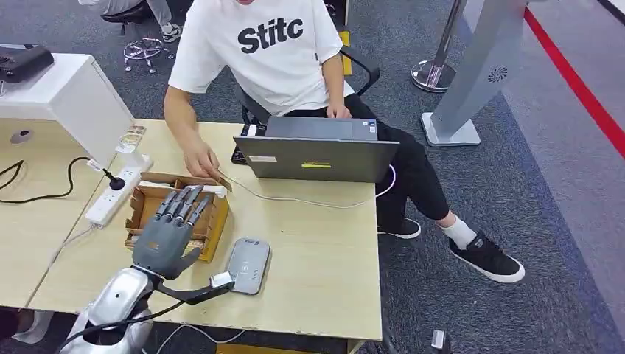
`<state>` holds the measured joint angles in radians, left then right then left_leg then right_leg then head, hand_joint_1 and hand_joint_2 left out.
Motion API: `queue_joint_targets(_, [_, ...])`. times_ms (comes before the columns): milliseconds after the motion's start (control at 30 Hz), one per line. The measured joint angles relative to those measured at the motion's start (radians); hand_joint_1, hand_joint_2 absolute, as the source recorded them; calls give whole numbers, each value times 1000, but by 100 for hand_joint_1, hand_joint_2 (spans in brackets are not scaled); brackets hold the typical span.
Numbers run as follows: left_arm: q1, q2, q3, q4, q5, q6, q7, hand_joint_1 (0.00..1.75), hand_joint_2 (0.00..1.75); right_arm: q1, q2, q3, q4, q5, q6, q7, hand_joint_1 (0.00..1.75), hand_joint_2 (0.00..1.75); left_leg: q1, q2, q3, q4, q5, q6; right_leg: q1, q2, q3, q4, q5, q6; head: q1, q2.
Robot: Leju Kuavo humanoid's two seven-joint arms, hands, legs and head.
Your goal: Pass the card to the sensor for recognition and then transmit it.
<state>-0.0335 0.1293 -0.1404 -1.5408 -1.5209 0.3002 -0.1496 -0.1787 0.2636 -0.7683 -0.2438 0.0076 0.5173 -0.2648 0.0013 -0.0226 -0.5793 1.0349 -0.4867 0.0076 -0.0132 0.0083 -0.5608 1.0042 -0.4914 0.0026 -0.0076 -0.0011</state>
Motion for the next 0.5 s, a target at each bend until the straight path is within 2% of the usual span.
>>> queue_joint_targets(500, [7, 14, -26, 32, -23, 40, 23, 0, 175, -2, 0, 18, 0, 2, -2, 0, 0, 175, 0, 0, 0, 0, 0, 0, 0, 0, 0, 0, 0, 0, 0, 0])
